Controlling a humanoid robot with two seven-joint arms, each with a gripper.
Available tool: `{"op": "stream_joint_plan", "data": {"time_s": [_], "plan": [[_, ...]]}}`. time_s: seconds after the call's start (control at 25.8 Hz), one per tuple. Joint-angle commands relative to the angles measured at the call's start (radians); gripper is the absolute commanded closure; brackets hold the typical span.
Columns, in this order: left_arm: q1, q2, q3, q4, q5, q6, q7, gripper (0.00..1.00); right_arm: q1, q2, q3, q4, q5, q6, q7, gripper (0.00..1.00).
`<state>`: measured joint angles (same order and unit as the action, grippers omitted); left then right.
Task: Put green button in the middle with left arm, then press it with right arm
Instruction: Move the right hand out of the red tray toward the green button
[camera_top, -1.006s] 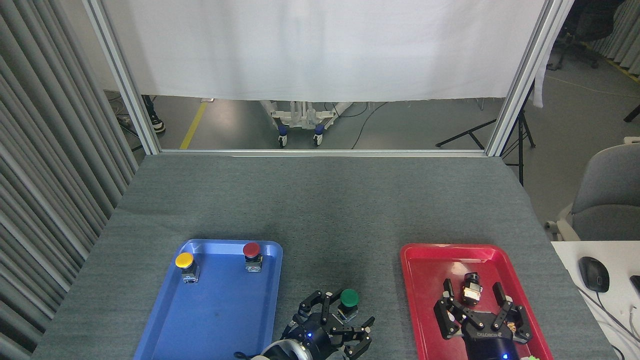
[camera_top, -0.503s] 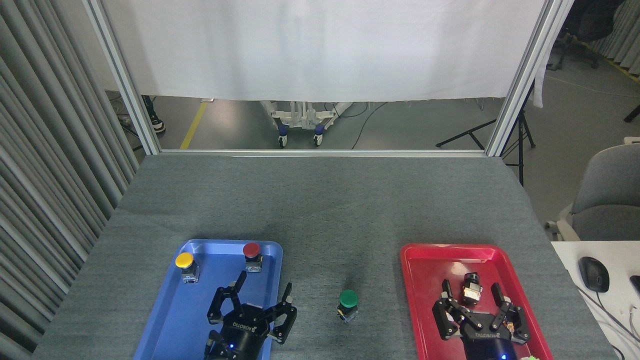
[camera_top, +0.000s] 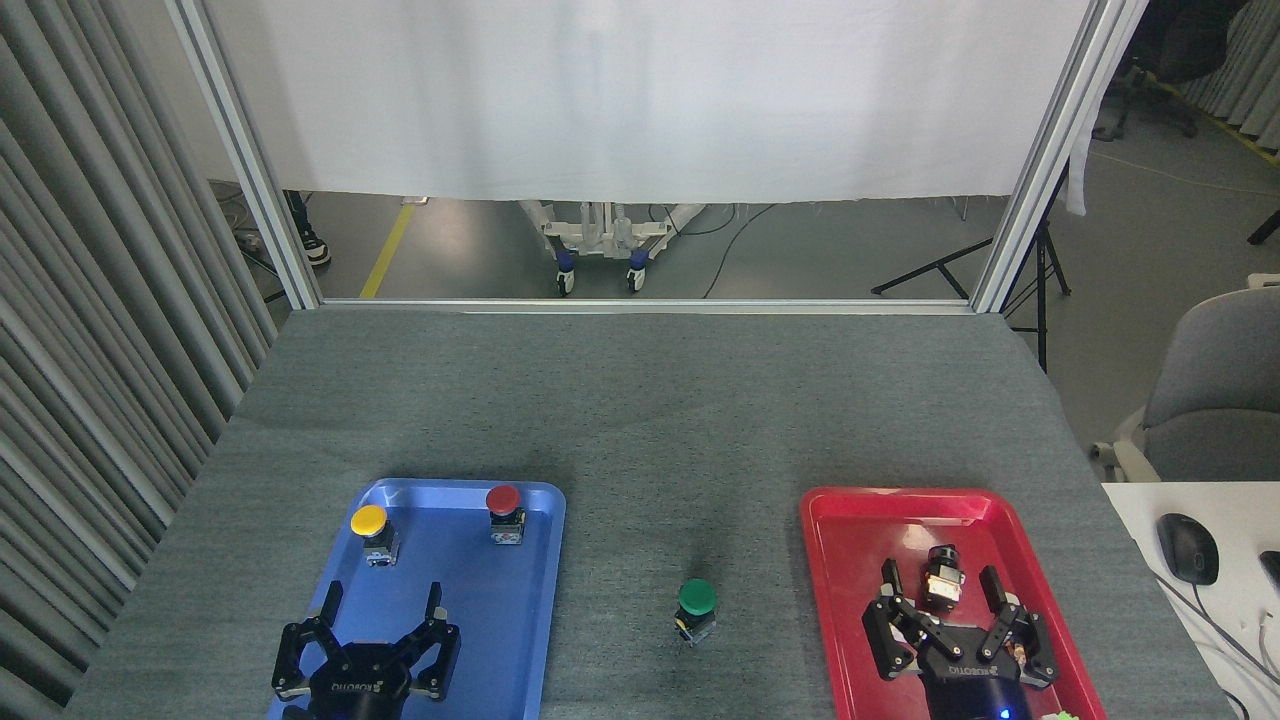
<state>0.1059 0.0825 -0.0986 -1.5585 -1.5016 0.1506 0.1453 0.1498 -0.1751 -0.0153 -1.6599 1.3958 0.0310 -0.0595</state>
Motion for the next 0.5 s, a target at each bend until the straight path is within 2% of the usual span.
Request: {"op": "stream_joint_plan", "data": {"time_s": [0.0,0.27,0.46], "plan": [[0.001,0.002,0.003,0.000,0.001,-0.003,-0.007,0.00,-0.001,-0.001,0.000,0.000,0.000,0.000,-0.002,0.00],[-0.005,0.005,0.016,-0.002,0.087,-0.085,-0.013,0.01,0.000,-0.001,0.000,0.002,-0.001,0.000,-0.002,0.00],[-0.005,0.013,0.028,-0.002,0.101,-0.089,-0.013,0.00,-0.001,0.000,0.000,0.000,0.000,0.000,-0.002,0.00]]}}
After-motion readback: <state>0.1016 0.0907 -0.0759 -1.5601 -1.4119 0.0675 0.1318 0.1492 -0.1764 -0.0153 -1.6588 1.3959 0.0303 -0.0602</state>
